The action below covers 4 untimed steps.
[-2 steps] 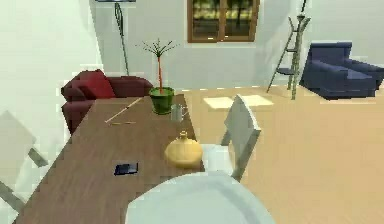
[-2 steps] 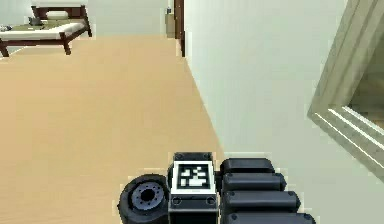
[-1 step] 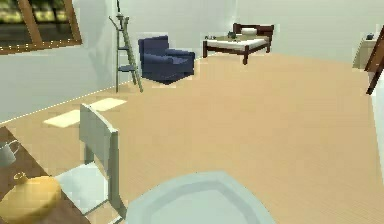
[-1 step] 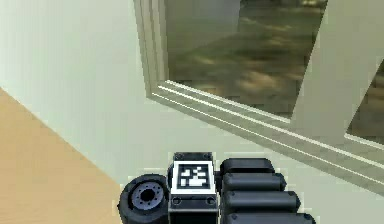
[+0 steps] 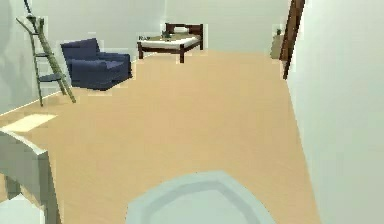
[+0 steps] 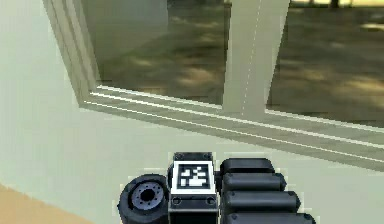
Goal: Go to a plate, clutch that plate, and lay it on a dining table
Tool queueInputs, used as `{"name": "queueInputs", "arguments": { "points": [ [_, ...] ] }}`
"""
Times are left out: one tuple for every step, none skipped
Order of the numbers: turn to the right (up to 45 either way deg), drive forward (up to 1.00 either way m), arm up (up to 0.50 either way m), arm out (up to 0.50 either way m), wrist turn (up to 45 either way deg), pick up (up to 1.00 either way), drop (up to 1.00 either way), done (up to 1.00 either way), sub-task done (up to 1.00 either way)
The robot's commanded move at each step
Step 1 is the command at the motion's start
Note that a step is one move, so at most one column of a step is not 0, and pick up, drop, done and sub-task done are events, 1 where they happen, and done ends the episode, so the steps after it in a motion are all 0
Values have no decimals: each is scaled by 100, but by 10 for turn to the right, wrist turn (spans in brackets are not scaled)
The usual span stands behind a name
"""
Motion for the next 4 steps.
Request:
{"name": "queueInputs", "arguments": {
  "points": [
    [-450, 0, 0, 0, 0, 0, 0, 0, 0],
    [-450, 0, 0, 0, 0, 0, 0, 0, 0],
    [-450, 0, 0, 0, 0, 0, 0, 0, 0],
    [-90, 0, 0, 0, 0, 0, 0, 0, 0]
  ]
}}
